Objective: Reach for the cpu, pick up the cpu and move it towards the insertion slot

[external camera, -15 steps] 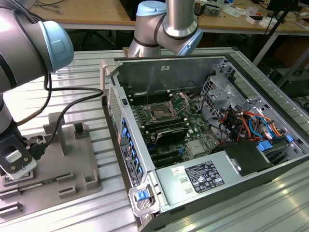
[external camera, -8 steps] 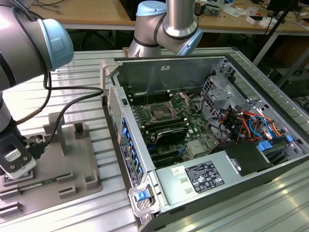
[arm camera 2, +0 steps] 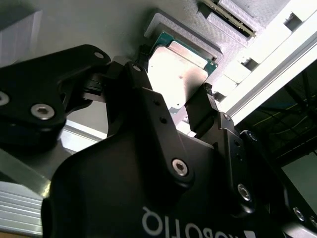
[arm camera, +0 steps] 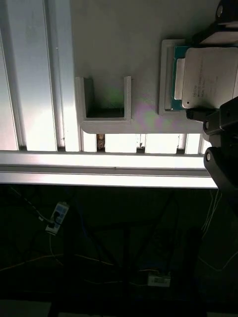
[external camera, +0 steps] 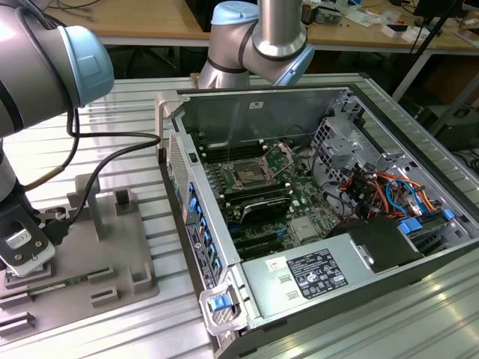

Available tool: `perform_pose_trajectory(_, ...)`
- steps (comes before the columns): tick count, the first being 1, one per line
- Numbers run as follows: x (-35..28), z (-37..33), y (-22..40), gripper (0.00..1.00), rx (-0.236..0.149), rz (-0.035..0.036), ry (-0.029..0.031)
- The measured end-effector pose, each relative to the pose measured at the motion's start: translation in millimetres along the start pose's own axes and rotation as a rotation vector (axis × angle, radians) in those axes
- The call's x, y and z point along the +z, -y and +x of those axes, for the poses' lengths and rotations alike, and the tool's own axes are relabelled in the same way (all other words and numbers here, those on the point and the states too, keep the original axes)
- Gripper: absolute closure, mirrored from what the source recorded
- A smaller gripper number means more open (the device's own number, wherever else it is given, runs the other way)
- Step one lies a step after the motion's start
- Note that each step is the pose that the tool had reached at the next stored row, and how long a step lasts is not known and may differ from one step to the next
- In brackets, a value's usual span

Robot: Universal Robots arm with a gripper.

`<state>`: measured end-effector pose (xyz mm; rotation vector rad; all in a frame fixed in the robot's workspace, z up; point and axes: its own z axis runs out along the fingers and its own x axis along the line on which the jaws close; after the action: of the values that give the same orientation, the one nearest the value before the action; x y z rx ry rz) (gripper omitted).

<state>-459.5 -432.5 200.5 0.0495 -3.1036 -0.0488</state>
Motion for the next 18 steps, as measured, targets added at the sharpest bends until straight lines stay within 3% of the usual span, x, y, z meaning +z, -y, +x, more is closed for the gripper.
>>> perform_pose_trajectory(8,-1.9,0.1,-0.1,0.45,0.000,0.0001,-0.0001)
perform_pose_trajectory(18,-11.1,0.4,-0.4,0.45,0.000,0.0000,0.0000)
